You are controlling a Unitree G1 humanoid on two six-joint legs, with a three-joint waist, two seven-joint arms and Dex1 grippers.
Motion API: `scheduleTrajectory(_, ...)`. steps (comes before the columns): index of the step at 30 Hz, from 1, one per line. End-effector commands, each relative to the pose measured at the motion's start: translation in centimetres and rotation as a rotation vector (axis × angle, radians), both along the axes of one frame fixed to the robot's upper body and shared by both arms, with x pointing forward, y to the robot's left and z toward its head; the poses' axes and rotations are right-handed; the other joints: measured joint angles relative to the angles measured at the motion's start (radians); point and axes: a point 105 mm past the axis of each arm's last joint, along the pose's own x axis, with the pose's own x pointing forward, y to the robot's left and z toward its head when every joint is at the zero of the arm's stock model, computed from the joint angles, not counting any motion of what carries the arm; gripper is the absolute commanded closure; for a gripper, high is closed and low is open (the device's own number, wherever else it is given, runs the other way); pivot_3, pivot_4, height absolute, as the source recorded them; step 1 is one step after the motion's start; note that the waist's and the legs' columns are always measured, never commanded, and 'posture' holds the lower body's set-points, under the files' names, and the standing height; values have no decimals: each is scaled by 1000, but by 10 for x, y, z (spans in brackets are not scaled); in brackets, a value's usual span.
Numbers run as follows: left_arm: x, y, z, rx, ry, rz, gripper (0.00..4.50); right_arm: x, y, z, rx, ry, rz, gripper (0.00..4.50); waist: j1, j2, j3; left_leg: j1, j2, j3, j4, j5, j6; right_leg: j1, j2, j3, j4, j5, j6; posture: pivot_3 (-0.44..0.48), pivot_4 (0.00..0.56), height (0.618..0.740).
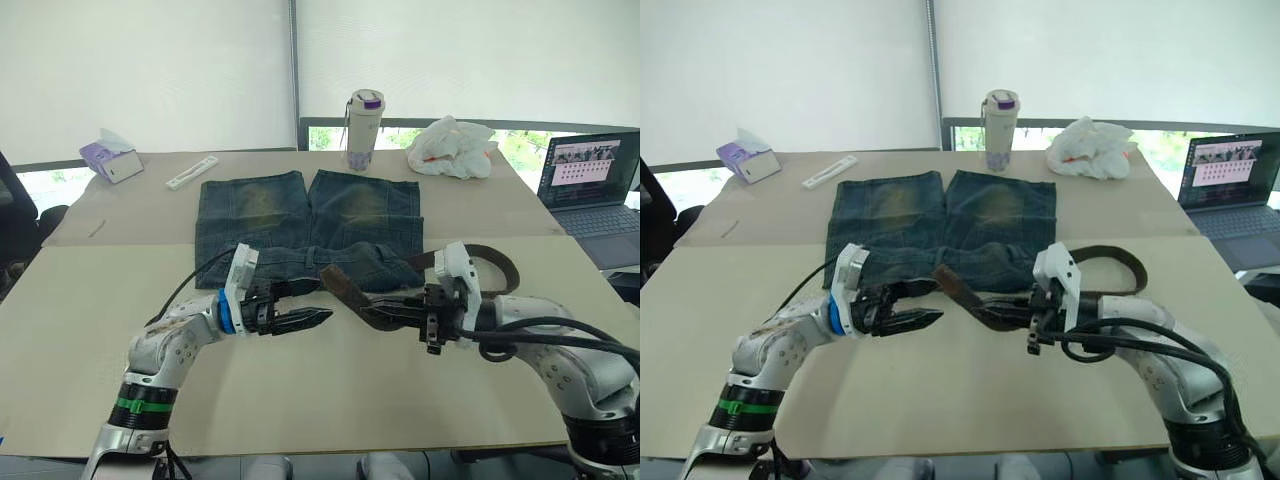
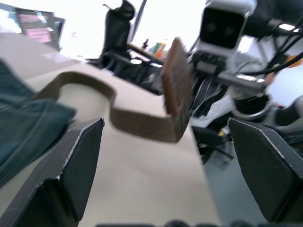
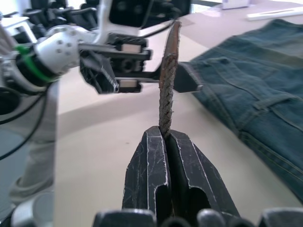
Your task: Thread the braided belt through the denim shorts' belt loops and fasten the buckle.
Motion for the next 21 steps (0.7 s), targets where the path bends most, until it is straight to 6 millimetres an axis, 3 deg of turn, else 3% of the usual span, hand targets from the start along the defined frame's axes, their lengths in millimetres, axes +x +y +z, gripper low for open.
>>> scheduleTrajectory(1,-16,-4,18,-60,-18,-122,54,-11,4,11,11,-28,80,4459,-1,0,0,0,0,0,0,0,0,0,0,0,0,0,0,0,150,740)
scheduleTrajectory(4,-18,-6,19,-58,-11,-153,54,-11,5,10,3,-28,89,4459,0,0,0,0,0,0,0,0,0,0,0,0,0,0,0,0,150,740)
scheduleTrajectory(7,-20,-5,17,-48,-10,-177,880,-11,6,9,3,-30,85,4500,1,0,0,0,0,1,0,0,0,0,0,0,0,0,0,0,150,740)
scheduleTrajectory(14,-11,-5,13,-32,-22,-128,4435,-8,2,2,-41,28,30,4500,4,0,0,0,-1,0,0,0,0,0,0,0,-1,0,0,0,150,740)
scheduleTrajectory(16,-6,-6,12,-44,-16,-85,4477,-4,1,6,-28,23,-1,4500,5,0,0,0,-1,0,0,0,0,0,0,0,-1,0,0,0,150,740)
scheduleTrajectory(21,9,-9,5,-76,30,42,4500,4,-17,28,88,-28,-125,2745,6,0,0,-1,-1,0,0,0,0,0,-1,0,-1,0,0,0,150,740)
